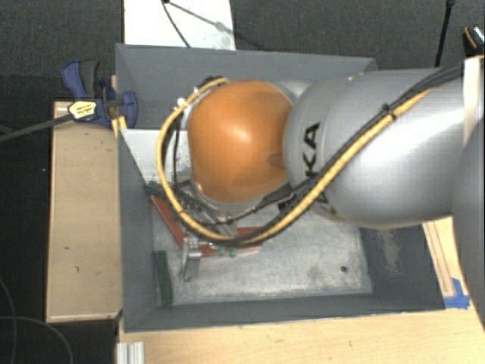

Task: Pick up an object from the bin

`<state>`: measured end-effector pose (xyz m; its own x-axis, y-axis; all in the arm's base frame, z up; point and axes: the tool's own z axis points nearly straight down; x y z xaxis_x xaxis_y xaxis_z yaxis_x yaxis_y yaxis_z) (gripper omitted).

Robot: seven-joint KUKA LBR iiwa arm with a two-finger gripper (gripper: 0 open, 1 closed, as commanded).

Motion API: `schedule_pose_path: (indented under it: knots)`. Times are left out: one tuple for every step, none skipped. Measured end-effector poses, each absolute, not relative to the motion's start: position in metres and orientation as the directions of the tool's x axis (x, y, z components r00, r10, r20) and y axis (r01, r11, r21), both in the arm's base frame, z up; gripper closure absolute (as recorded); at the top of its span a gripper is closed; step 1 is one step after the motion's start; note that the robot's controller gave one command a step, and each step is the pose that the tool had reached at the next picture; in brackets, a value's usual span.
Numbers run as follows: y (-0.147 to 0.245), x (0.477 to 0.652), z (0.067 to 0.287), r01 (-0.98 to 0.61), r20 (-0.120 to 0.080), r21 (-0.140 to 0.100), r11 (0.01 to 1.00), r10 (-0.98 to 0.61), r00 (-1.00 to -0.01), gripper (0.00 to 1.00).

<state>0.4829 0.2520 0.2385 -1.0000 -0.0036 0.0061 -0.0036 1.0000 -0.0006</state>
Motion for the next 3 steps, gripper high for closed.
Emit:
schedule_pose_path:
  knots:
    - [0.206,0.513,0.112,0.098,0.005,-0.004,0.995,0.098,-0.995,0.0]
    - [0.169,0.56,0.068,0.064,-0.004,-0.001,0.998,0.064,-0.998,0.0]
    - [0.173,0.558,0.07,0.066,-0.004,0.002,0.998,0.066,-0.998,1.0]
